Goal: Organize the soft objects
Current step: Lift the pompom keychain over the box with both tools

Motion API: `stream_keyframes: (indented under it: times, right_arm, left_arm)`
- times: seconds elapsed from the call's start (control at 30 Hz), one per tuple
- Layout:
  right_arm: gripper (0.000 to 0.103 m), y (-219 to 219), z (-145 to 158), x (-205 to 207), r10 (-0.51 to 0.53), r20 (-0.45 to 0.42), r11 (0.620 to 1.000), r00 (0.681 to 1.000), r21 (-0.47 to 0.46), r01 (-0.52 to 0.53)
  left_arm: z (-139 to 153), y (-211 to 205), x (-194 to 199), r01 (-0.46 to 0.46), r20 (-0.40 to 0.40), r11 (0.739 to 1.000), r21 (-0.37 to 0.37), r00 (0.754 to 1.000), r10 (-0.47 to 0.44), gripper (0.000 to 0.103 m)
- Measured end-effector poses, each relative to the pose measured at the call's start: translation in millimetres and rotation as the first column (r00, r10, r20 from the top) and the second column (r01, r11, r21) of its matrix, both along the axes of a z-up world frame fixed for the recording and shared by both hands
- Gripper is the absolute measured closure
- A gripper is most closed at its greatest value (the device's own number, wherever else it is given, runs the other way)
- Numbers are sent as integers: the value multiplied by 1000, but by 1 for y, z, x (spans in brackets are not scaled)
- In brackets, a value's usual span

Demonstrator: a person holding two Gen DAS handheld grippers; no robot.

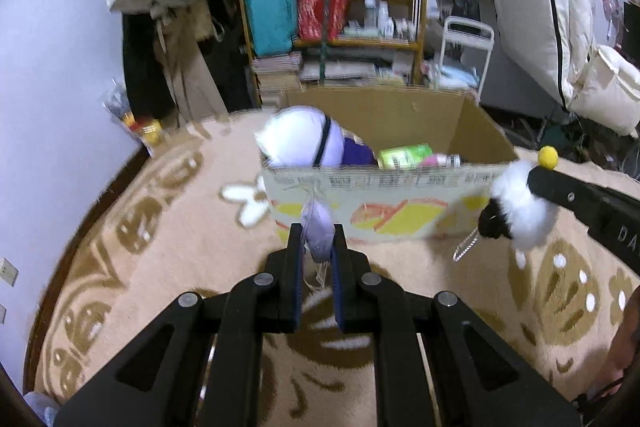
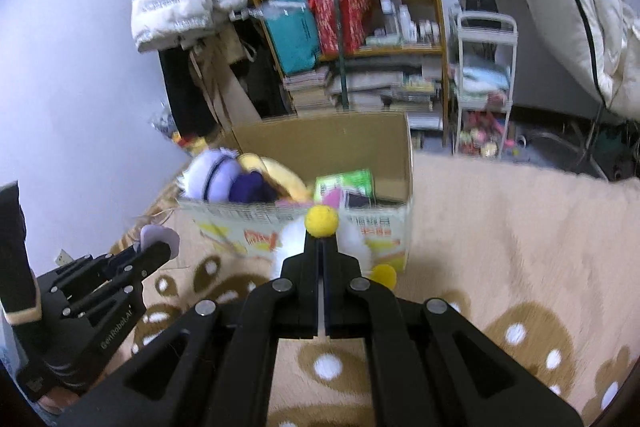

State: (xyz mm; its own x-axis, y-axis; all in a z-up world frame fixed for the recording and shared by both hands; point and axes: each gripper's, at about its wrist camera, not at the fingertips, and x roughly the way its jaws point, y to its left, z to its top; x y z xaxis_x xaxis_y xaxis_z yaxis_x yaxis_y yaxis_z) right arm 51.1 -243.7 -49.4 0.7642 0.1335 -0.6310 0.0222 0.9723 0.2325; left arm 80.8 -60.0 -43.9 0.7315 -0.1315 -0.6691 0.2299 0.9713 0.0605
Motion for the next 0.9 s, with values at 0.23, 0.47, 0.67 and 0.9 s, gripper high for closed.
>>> stream_keyframes:
  times: [0.23, 0.47, 0.67, 0.9]
  right_arm:
    - [101, -6, 29, -1, -10, 94, 1000, 996, 4, 10]
    - [100, -10, 50, 12, -17, 164, 999, 986, -35, 23]
    - [100, -15, 56, 29, -12, 189, 998, 982, -56, 23]
    - [100, -21, 53, 49, 8, 197, 997, 980, -71, 6]
  left_arm:
    - [33, 3, -15, -4, 182, 999, -34, 983, 10, 92]
    - [57, -1, -16, 31, 305, 998, -60, 952, -11, 92]
    - [62, -13, 1, 61, 333, 996, -65, 942, -36, 92]
    - [61, -30, 26, 120, 323, 989, -86, 942, -86, 92]
